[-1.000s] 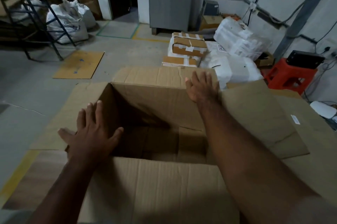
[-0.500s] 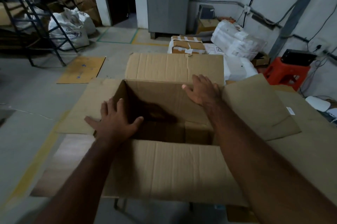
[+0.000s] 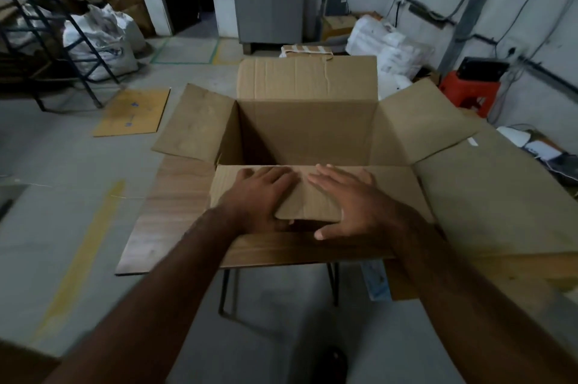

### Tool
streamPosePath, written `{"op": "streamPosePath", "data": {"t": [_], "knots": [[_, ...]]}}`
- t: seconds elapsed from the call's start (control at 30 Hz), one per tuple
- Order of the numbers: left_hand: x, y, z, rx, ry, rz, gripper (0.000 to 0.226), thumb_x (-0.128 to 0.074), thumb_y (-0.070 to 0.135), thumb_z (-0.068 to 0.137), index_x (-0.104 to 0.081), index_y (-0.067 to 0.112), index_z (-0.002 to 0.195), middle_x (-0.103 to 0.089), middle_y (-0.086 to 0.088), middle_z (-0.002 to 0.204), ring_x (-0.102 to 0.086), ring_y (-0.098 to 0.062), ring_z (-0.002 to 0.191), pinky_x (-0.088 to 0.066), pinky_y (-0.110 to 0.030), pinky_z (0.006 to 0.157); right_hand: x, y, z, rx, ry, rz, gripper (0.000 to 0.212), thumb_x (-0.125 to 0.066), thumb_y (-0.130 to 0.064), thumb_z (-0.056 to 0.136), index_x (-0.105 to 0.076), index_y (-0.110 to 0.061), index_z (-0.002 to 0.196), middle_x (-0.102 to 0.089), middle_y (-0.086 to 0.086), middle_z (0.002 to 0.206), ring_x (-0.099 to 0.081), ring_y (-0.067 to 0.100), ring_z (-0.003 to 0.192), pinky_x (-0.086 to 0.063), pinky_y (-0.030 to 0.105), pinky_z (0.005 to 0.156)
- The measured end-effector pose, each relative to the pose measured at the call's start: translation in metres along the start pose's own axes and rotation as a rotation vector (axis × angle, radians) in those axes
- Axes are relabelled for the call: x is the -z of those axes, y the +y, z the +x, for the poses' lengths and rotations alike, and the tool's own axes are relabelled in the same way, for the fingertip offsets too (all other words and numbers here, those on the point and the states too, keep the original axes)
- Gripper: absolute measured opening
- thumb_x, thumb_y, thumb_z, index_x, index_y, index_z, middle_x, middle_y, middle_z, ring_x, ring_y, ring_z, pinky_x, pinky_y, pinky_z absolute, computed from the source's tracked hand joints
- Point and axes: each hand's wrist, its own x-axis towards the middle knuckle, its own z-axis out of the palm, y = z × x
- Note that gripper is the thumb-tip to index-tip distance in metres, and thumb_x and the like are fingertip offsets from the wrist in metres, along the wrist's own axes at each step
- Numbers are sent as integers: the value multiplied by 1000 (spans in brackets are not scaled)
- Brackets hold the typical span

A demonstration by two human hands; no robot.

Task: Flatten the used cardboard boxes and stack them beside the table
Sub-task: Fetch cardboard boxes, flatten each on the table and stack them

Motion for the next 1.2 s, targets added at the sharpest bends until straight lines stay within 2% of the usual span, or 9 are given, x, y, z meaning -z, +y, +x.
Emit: {"op": "streamPosePath", "data": {"t": [0.1,0.2,0.33,0.47,0.57,0.8,0.9,1.03,1.2], "knots": [[29,-8,-11,9,141,-31,63,-70,57,83,-58,25,135,-64,-5,132,-63,-27,114,-53,-39,90,15,10,-19,-78,117,-47,82,-66,-59,87,-33,-34,157,-35,-5,162,-34,20,146,-24,52,116],[44,-33,-31,200,432,-53,40,-68,53,88,-70,20,110,-72,-6,100,-67,-29,86,-50,-40,77,27,35,-41,-304,464,-56,65,-60,-61,84,-55,-29,141,-59,1,139,-51,24,127,-35,51,105],[22,-60,-38,712,700,-262,71,-75,58,82,-56,11,133,-57,-18,133,-50,-39,124,-43,-57,95,17,59,-50,-805,866,325,111,-81,-66,73,-28,-16,158,-28,14,163,-26,37,149,-32,62,111],[-12,-52,-15,798,654,-601,105,-63,66,86,-10,16,162,-11,-29,164,-15,-48,150,-27,-65,114,-7,67,-23,-856,899,860,156,-69,-95,47,2,-20,164,-16,16,168,-23,40,152,-34,63,116],[-26,-44,7,758,693,-774,104,-57,66,89,3,26,163,14,-27,166,5,-46,153,-20,-65,116,-10,65,-2,-789,875,996,142,-80,-73,66,13,-24,162,-14,14,169,-27,38,151,-34,61,117],[-39,-43,44,796,787,-763,108,-68,54,92,7,21,162,32,-22,162,8,-44,154,-34,-56,114,1,75,35,-808,880,1097,135,-82,-50,81,26,-28,157,-23,16,167,-45,38,141,-45,55,105],[-48,-34,46,887,866,-791,118,-78,46,86,6,11,162,27,-22,164,7,-38,155,-26,-39,113,-5,84,47,-848,865,1106,129,-81,-54,80,15,-26,161,-29,15,164,-47,38,139,-49,52,100],[-73,-23,46,1017,952,-920,127,-76,60,81,8,11,162,16,-20,167,-1,-34,157,-17,-36,119,-19,97,49,-820,801,1161,94,-77,-58,81,-30,-19,152,-53,9,145,-59,22,115,-49,35,83],[-69,-19,57,1024,874,-1062,98,-67,60,90,-9,26,161,-48,-11,154,-52,-31,136,-43,-46,112,-21,105,48,-744,766,1231,91,-75,-55,84,-26,-22,155,-53,4,143,-55,18,114,-46,34,84]]}}
